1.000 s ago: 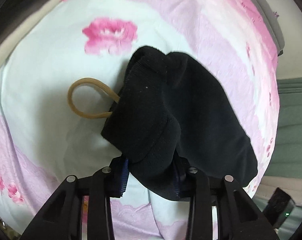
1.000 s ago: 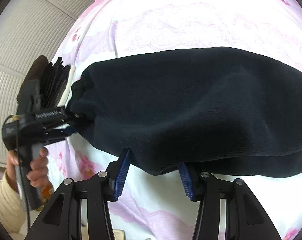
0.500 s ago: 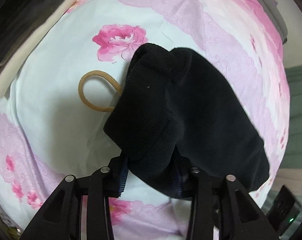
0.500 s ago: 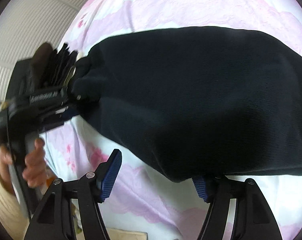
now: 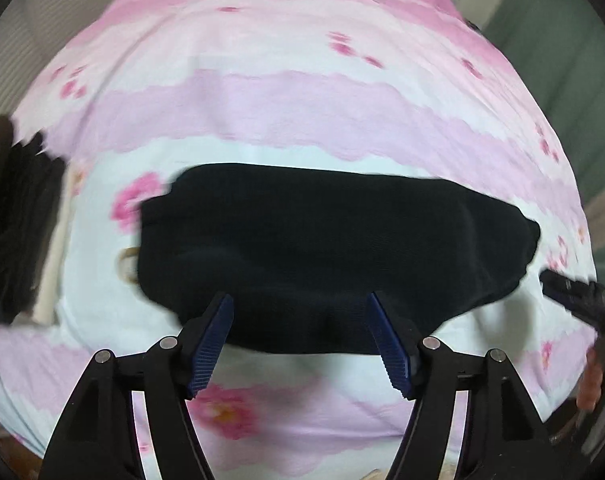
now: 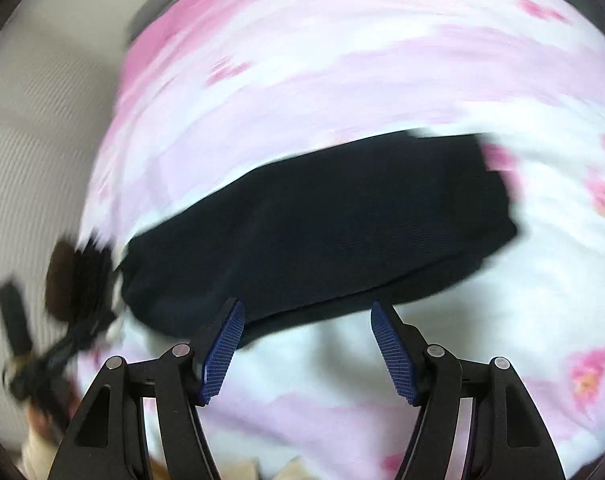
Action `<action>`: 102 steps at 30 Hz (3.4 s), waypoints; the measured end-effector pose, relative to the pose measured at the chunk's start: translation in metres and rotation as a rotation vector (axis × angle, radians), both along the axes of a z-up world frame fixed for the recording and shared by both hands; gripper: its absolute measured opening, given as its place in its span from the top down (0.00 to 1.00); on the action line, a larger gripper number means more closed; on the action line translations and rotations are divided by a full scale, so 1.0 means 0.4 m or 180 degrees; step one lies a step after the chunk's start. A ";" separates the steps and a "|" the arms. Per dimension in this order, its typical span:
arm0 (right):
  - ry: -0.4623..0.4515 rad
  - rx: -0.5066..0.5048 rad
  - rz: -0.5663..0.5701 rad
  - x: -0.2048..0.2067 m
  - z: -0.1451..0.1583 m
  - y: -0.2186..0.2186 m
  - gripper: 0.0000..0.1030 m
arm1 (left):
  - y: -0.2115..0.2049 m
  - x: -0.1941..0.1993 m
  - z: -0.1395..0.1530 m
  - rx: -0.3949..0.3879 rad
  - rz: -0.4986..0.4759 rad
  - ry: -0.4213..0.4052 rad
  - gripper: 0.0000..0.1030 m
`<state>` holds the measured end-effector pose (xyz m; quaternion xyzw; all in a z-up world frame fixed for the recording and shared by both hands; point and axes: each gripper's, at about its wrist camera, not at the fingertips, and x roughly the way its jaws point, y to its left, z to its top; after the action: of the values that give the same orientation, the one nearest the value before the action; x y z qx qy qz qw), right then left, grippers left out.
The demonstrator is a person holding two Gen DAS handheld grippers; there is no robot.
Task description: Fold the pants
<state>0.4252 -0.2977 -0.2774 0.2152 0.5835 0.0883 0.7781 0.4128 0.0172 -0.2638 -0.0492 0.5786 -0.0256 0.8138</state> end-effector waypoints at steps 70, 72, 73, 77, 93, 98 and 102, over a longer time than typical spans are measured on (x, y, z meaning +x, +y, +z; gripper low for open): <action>0.0114 0.0652 -0.0990 0.029 -0.154 -0.247 0.69 | -0.291 0.052 -0.139 0.0167 -0.0462 0.0498 0.34; 0.0027 0.0656 -0.0970 0.033 -0.121 -0.244 0.69 | -0.298 0.051 -0.165 0.0163 -0.0495 0.0552 0.34; -0.0032 0.0640 -0.0936 0.036 -0.099 -0.240 0.69 | -0.299 0.051 -0.176 0.0150 -0.0496 0.0570 0.34; -0.0082 0.0605 -0.0866 0.047 -0.066 -0.229 0.69 | -0.303 0.055 -0.207 0.0141 -0.0499 0.0600 0.34; -0.0187 0.0286 -0.0693 0.049 0.004 -0.184 0.69 | -0.238 0.174 -0.058 -0.0231 -0.0537 0.0114 0.79; -0.0295 0.0202 -0.0602 0.048 0.044 -0.157 0.69 | -0.246 0.223 -0.081 -0.0517 -0.0663 0.0162 0.91; -0.0364 0.0169 -0.0548 0.044 0.070 -0.144 0.69 | -0.270 0.258 -0.091 -0.0443 -0.0736 0.0163 0.91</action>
<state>0.4429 -0.3553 -0.2493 0.2798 0.5149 0.0487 0.8088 0.5160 -0.0909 -0.3003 -0.0392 0.5978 -0.1581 0.7850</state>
